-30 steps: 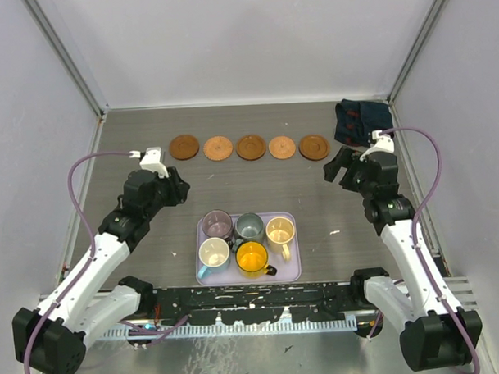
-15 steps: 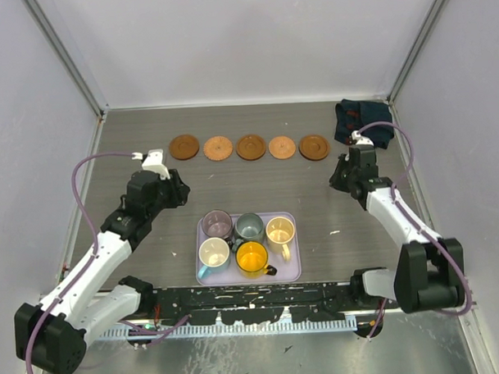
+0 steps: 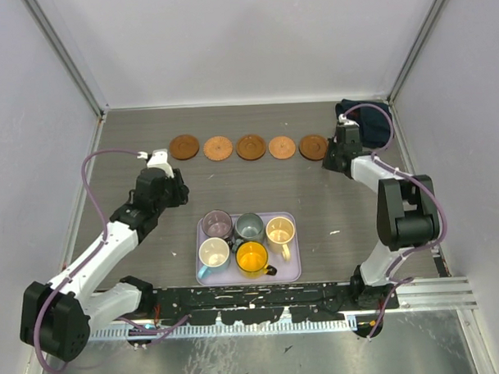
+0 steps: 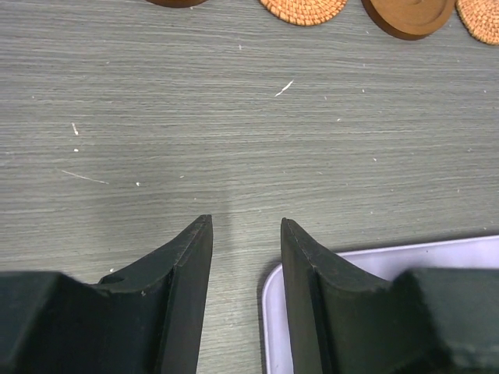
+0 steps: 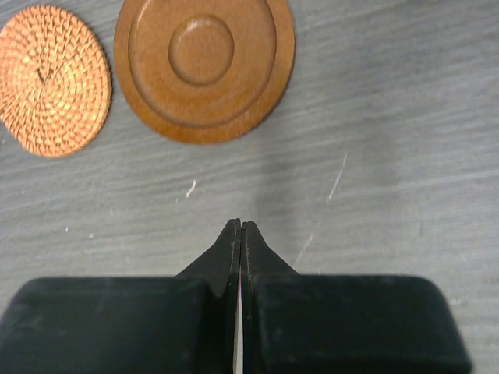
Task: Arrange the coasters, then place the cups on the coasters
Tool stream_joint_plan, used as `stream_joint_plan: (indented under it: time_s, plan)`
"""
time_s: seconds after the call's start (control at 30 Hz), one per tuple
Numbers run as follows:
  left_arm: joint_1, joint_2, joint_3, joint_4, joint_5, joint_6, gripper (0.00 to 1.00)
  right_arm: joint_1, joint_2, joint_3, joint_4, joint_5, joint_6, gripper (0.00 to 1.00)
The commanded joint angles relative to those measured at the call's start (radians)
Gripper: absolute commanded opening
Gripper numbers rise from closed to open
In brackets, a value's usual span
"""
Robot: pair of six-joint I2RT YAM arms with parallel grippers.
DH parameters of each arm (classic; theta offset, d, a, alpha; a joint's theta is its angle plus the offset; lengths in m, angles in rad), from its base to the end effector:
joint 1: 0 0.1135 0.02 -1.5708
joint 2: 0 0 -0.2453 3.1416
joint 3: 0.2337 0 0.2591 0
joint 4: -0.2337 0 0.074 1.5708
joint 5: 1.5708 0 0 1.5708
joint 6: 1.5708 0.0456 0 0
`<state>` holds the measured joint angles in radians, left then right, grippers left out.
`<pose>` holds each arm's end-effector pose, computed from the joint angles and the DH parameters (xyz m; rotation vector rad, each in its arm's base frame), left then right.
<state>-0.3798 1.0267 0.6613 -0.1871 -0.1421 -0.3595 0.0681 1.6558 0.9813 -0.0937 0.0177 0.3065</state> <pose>0.2358 -0.0872 0.2268 -0.0630 2.1296 -0.2881 0.3604 0.0238 0.1643 0.2876 2.3271 0.1649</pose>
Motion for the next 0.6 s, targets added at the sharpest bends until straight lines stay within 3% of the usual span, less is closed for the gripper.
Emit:
stream_joint_plan:
  time_s: [0.0,0.57]
  plan:
    - [-0.004,0.016,0.007,0.070,-0.047,-0.007,0.41,-0.001,0.077,0.106,0.067,0.016,-0.025,0.01]
    - [-0.002,0.079,0.031,0.077,-0.045,-0.001,0.41,0.030,0.226,0.167,0.077,-0.013,-0.009,0.01]
